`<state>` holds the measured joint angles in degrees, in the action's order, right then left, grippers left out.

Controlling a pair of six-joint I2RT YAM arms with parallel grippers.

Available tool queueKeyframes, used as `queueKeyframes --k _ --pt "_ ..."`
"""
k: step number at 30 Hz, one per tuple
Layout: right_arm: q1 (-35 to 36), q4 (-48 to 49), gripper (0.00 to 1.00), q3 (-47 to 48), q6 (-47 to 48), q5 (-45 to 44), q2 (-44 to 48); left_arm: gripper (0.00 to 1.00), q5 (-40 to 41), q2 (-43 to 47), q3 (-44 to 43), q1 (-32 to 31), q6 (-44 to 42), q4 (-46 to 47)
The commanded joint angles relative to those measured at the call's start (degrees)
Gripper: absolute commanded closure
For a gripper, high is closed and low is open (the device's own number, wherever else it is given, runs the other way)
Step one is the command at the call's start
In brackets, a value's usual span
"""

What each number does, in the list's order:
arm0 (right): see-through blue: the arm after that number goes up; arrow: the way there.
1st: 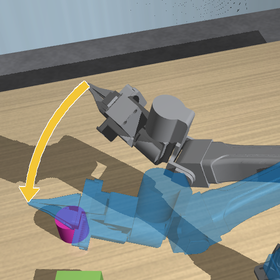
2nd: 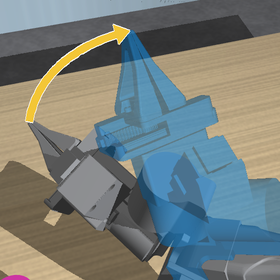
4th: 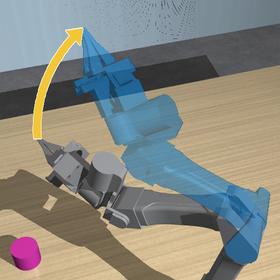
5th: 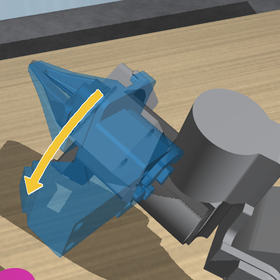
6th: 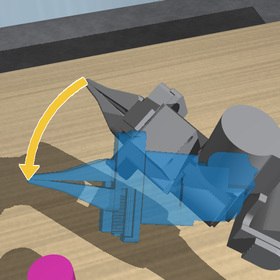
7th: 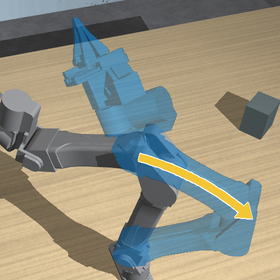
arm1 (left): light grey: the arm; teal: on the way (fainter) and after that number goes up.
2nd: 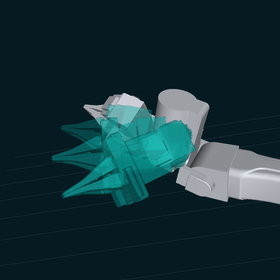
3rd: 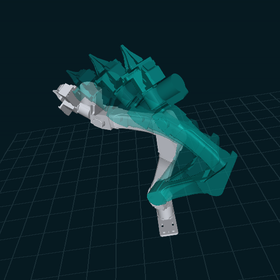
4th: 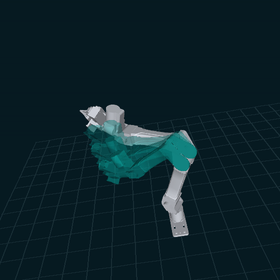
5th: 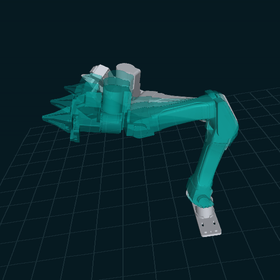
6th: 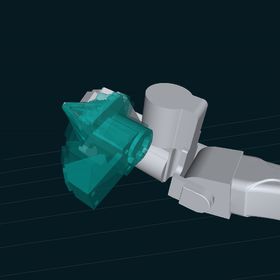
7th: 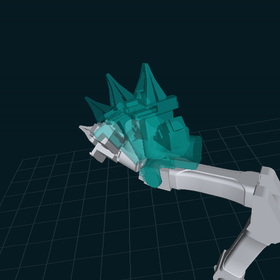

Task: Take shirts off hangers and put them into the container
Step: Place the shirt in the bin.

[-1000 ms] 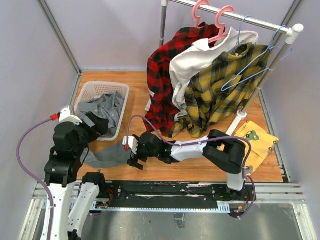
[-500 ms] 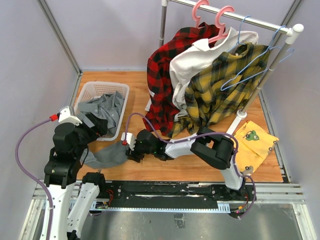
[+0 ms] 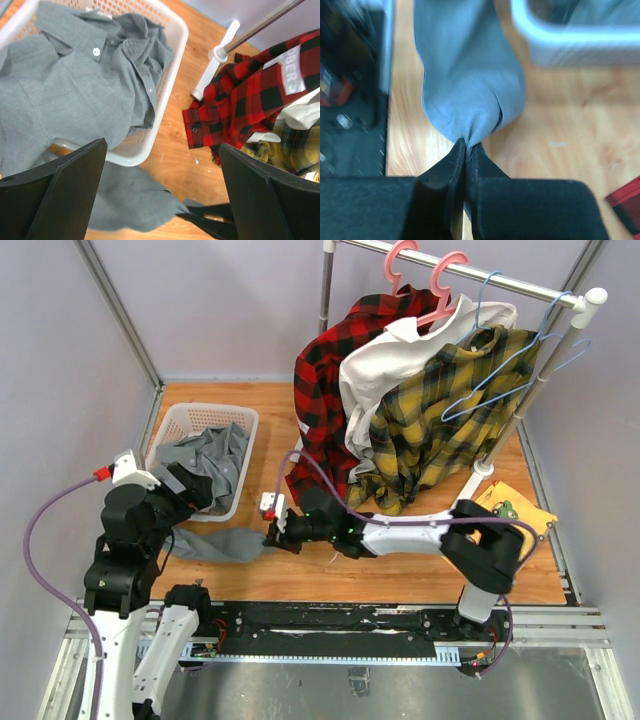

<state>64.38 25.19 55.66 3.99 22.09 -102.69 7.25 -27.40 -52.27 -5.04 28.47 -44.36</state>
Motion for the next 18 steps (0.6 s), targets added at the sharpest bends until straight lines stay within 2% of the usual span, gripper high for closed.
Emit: queueKeyframes --k 1,4,8,11,13,16,18 --pt "0.1 20.1 0.99 -2.0 -5.6 -2.1 8.5 0.00 2.9 -0.9 -7.4 -0.6 -0.4 -0.1" --pt "-0.2 23.8 0.99 1.9 -6.1 -8.6 7.5 0.00 5.3 -1.7 -12.0 -1.1 0.0 -1.2" --pt "-1.0 20.5 0.99 12.4 -5.8 -18.4 2.4 0.00 9.8 -1.9 -15.8 -2.1 -0.4 -2.8" --pt "-1.5 16.9 0.99 23.6 -3.9 -26.3 -3.2 0.00 14.0 -1.3 -15.9 -2.9 -1.0 -3.6" --pt "-1.8 17.9 0.99 29.5 -1.3 -31.8 -6.7 0.00 15.6 -0.9 -15.0 -3.4 -1.5 -3.9" --pt "-3.0 19.2 0.99 40.4 -0.4 -35.5 -13.9 0.00 16.1 -0.4 -12.9 -3.7 -1.6 -3.9" --pt "-4.3 13.3 0.99 51.9 0.0 -35.8 -21.1 0.00 15.9 -0.2 -11.4 -3.7 -1.5 -3.5"
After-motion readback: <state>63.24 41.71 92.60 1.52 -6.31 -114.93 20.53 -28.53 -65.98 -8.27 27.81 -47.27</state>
